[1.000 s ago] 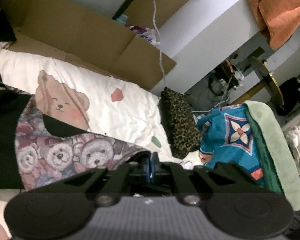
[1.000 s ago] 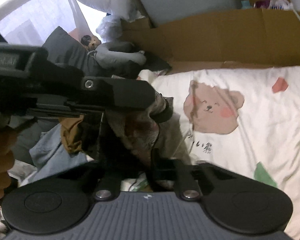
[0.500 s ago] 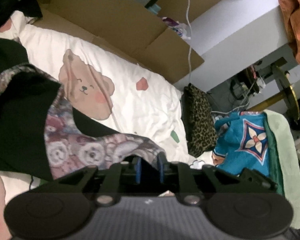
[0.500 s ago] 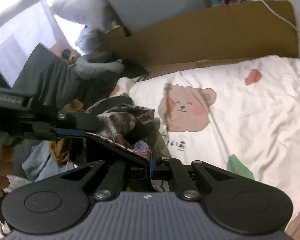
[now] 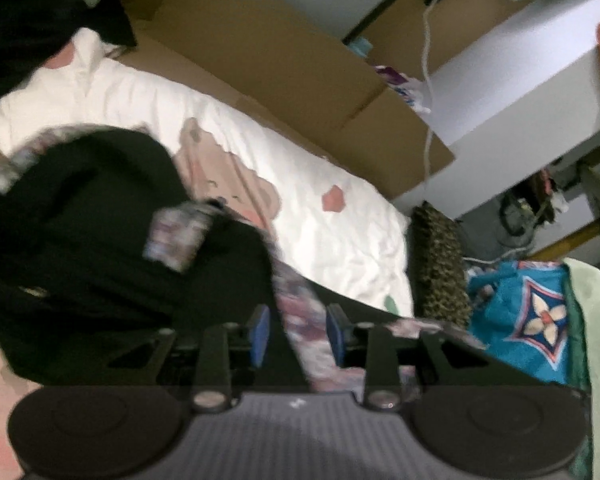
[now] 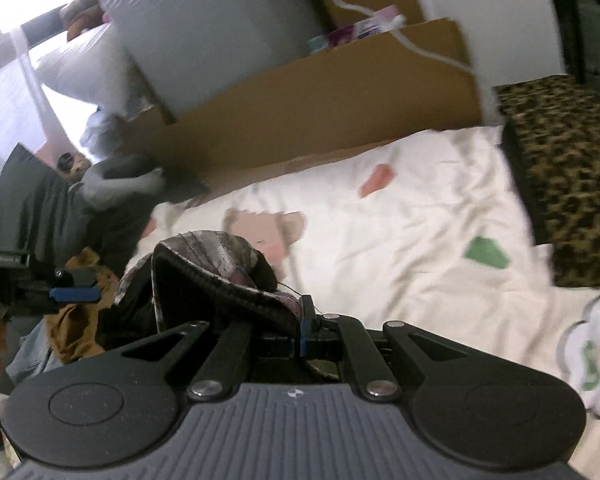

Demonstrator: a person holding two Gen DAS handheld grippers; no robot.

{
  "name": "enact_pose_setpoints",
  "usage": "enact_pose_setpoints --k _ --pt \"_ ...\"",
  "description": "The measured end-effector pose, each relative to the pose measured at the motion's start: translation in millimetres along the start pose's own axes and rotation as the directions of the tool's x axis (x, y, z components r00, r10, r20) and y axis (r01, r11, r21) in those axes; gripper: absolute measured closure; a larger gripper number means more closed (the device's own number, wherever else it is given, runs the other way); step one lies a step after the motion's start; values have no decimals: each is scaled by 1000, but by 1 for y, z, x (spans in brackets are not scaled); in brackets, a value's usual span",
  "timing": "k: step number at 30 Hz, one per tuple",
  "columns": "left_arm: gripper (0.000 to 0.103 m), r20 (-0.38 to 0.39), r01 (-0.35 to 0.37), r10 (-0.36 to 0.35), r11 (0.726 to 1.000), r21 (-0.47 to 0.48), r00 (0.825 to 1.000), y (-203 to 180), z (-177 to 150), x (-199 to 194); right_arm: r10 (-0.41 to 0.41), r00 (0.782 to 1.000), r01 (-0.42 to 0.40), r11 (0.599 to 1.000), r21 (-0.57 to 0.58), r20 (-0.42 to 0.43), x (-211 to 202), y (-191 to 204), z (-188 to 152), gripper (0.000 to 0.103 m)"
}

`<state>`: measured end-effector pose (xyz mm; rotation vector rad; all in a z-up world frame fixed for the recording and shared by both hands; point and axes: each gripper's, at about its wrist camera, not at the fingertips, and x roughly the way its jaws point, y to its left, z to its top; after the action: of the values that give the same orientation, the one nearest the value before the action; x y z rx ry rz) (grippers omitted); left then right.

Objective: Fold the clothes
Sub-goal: 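Grasp the black garment with the right gripper beside the left gripper, then carry the black garment with both grippers onto the open duvet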

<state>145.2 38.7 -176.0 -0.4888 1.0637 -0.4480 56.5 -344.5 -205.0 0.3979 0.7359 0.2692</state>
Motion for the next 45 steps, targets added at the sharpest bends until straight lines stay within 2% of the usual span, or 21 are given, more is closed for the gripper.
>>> enact_pose_setpoints --k 9,11,18,22,31,35,38,43,45 --pt "68 17 -113 113 994 0 993 12 2 8 -97 995 93 993 76 40 -48 -63 -3 103" --pt "64 22 -132 132 991 7 991 14 2 11 -128 991 123 988 97 47 -58 -76 -5 102" --pt "63 4 -184 184 983 22 983 23 3 33 -236 970 222 960 169 66 -90 -119 -10 102" --pt "62 -24 -214 215 976 38 976 24 -2 53 -297 952 276 938 211 73 -108 -143 -12 102" --pt "57 -105 -227 238 968 102 966 21 -26 91 -426 901 395 884 251 82 -144 -185 -18 102" --pt "53 -137 -210 230 967 146 963 17 -37 103 -447 894 433 881 189 37 -144 -186 -24 102" --pt "49 -143 -211 232 966 148 962 18 -42 108 -472 881 461 872 166 32 -147 -185 -30 102" --pt "47 -154 -201 224 968 151 962 18 -47 113 -547 837 539 823 177 -2 -161 -191 -40 103" --pt "45 -160 -197 222 968 158 962 19 -49 115 -559 829 552 814 181 -15 -169 -192 -43 103"
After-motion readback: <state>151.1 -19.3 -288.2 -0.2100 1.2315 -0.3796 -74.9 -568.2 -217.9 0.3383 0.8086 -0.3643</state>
